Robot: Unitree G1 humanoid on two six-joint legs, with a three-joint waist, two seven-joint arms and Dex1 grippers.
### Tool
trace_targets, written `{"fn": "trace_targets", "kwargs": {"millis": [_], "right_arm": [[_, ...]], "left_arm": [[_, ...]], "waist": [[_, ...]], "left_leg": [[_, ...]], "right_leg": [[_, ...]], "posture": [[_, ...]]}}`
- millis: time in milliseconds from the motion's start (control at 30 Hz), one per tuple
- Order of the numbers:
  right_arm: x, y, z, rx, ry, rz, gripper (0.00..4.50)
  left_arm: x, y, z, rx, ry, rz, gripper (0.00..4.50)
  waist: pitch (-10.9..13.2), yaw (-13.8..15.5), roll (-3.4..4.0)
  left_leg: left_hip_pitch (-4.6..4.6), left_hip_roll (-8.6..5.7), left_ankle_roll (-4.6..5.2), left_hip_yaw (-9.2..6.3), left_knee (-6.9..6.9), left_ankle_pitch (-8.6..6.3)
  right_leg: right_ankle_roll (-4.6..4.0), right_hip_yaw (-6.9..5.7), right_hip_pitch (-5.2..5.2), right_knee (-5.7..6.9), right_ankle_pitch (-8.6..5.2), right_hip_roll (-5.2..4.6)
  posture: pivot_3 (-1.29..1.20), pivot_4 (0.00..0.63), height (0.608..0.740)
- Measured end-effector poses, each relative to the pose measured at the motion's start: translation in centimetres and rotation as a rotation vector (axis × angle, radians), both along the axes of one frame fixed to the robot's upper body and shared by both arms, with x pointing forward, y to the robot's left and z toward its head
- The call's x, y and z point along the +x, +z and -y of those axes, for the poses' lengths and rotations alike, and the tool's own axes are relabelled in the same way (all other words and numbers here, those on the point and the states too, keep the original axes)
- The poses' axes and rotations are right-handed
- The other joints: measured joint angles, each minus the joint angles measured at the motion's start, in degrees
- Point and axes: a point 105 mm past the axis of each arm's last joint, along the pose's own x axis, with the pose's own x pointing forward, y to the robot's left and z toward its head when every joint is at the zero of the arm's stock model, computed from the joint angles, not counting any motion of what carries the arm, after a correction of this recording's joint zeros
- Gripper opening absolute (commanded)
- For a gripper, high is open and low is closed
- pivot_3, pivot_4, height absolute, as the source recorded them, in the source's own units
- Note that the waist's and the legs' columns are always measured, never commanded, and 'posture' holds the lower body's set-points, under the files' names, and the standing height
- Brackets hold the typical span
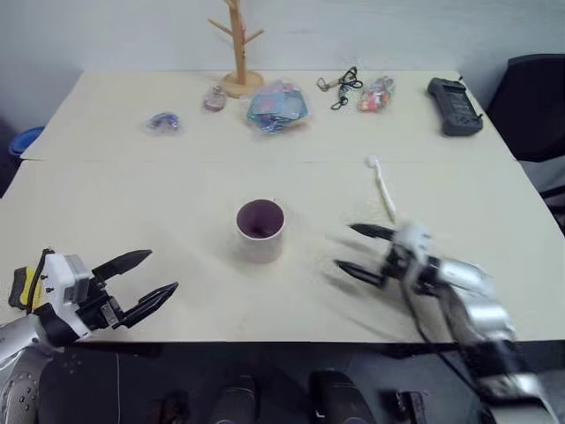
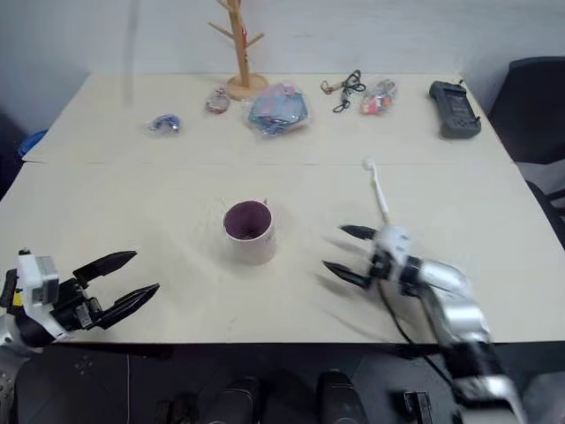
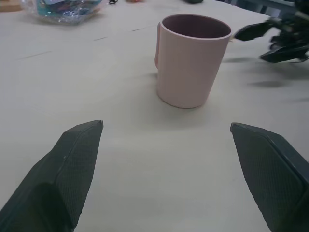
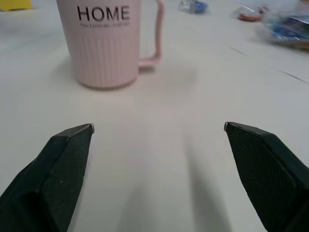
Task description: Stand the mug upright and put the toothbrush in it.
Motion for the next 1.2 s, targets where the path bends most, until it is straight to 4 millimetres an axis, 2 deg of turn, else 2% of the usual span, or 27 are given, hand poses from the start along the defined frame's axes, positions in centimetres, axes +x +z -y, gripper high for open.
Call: {"fn": "trace_targets", "kwargs": {"millis": [67, 167, 267, 367, 433, 500, 700, 833, 967, 1067, 1200], "right_arm": [[-1.4, -0.1, 3.6, -0.005, -0.112, 0.001, 4.48], [-2.9, -0.4, 7.2, -0.005, -0.267, 0.005, 4.48], [-4.0, -0.9, 9.5, -0.007, -0.386, -0.001, 4.48], [-3.8, -0.9, 10.2, 0.005, -0.464, 0.013, 4.48], [-2.6, -0.2, 10.1, 0.029, -0.490, 0.014, 4.48], [-0.3, 1.1, 9.4, 0.049, -0.488, -0.004, 4.48], [6.6, 6.5, 6.4, 0.069, -0.469, -0.183, 4.48], [10.4, 6.8, 4.8, -0.090, -0.538, -0.385, 4.48], [13.2, 6.0, 2.8, -0.179, -0.587, -0.500, 4.48], [14.4, 5.3, 1.7, -0.226, -0.596, -0.534, 3.90], [14.8, 4.3, 1.8, -0.290, -0.613, -0.561, 2.59]], "left_arm": [[0.1, 0.2, 0.0, 0.007, -0.005, 0.015, 4.50], [0.4, 0.2, -0.2, 0.009, -0.003, 0.024, 4.50], [0.8, 0.2, 0.1, 0.008, -0.014, 0.027, 4.50], [1.4, 0.6, 0.6, 0.005, -0.044, 0.044, 4.50], [1.7, 0.8, 0.8, 0.005, -0.058, 0.050, 4.50], [2.2, 1.1, 1.1, 0.001, -0.071, 0.061, 4.50], [2.9, 1.8, 1.9, 0.010, -0.093, 0.098, 4.50], [3.1, 2.0, 2.7, 0.000, -0.104, 0.111, 4.50], [3.0, 1.6, 3.5, -0.005, -0.127, 0.102, 4.50], [3.0, 1.5, 3.7, -0.006, -0.128, 0.099, 4.50], [3.0, 1.5, 3.7, -0.007, -0.119, 0.101, 4.50]], "waist": [[0.00, 0.30, 0.00], [0.00, 0.23, 0.00], [-0.01, 0.37, 0.01], [-0.01, 0.30, 0.01], [-0.01, 0.04, 0.03], [0.00, -0.39, 0.04], [0.04, -1.02, 0.13], [0.04, -1.01, 0.15], [0.02, -1.01, 0.12], [-0.01, -0.85, 0.07], [0.00, -0.97, 0.07]], "left_leg": [[0.07, 0.01, 0.01, 0.05, 0.00, -0.01], [0.22, 0.03, 0.02, 0.12, -0.05, -0.01], [0.27, 0.02, 0.02, 0.13, -0.04, -0.01], [0.41, 0.02, 0.02, 0.15, -0.04, -0.01], [0.48, 0.02, 0.02, 0.21, -0.08, -0.01], [0.49, 0.02, 0.01, 0.24, -0.06, -0.01], [0.35, 0.08, -0.02, 0.18, -0.13, 0.01], [-0.08, 0.04, -0.03, 0.08, -0.04, 0.02], [-0.10, 0.00, -0.03, 0.09, -0.02, 0.02], [-0.12, -0.07, -0.01, 0.05, 0.07, 0.03], [-0.17, -0.11, 0.00, 0.06, 0.09, 0.04]], "right_leg": [[0.00, 0.04, 0.03, 0.01, 0.00, 0.02], [0.00, 0.12, 0.11, 0.06, 0.00, 0.06], [0.00, 0.12, 0.15, 0.07, 0.00, 0.05], [0.00, 0.16, 0.25, 0.09, 0.00, 0.05], [0.00, 0.21, 0.27, 0.11, 0.00, 0.06], [0.00, 0.23, 0.24, 0.18, 0.00, 0.06], [-0.01, 0.16, 0.08, 0.13, 0.00, 0.07], [-0.01, 0.10, -0.22, 0.09, 0.00, 0.02], [-0.01, 0.08, -0.19, 0.01, 0.00, 0.00], [0.02, 0.05, -0.12, -0.01, 0.02, -0.05], [0.03, 0.07, -0.21, 0.08, 0.03, -0.06]], "posture": [[0.00, 0.150, 0.740], [0.00, 0.150, 0.740], [0.00, 0.150, 0.740], [0.00, 0.150, 0.740], [0.00, 0.150, 0.740], [0.00, 0.150, 0.740], [0.00, 0.150, 0.740], [0.00, 0.150, 0.740], [0.00, 0.150, 0.740], [0.00, 0.150, 0.740], [0.00, 0.150, 0.740]]}}
